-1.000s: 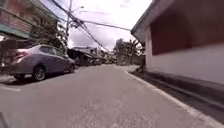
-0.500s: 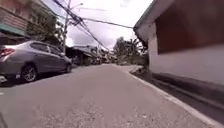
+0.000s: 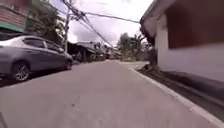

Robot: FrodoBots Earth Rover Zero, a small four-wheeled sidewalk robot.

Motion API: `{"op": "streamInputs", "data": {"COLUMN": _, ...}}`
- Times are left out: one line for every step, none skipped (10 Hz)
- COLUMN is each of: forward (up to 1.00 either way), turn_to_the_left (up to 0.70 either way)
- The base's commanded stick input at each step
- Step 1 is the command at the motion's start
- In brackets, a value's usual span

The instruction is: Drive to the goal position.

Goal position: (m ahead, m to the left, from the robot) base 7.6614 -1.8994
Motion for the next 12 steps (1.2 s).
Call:
{"op": "streamInputs", "data": {"forward": 1.00, "turn_to_the_left": 0.00}}
{"op": "streamInputs", "data": {"forward": 1.00, "turn_to_the_left": 0.00}}
{"op": "streamInputs", "data": {"forward": 1.00, "turn_to_the_left": 0.00}}
{"op": "streamInputs", "data": {"forward": 1.00, "turn_to_the_left": 0.00}}
{"op": "streamInputs", "data": {"forward": 1.00, "turn_to_the_left": 0.00}}
{"op": "streamInputs", "data": {"forward": 1.00, "turn_to_the_left": 0.00}}
{"op": "streamInputs", "data": {"forward": 1.00, "turn_to_the_left": 0.00}}
{"op": "streamInputs", "data": {"forward": 1.00, "turn_to_the_left": 0.00}}
{"op": "streamInputs", "data": {"forward": 1.00, "turn_to_the_left": 0.00}}
{"op": "streamInputs", "data": {"forward": 1.00, "turn_to_the_left": 0.00}}
{"op": "streamInputs", "data": {"forward": 1.00, "turn_to_the_left": 0.00}}
{"op": "streamInputs", "data": {"forward": 1.00, "turn_to_the_left": 0.00}}
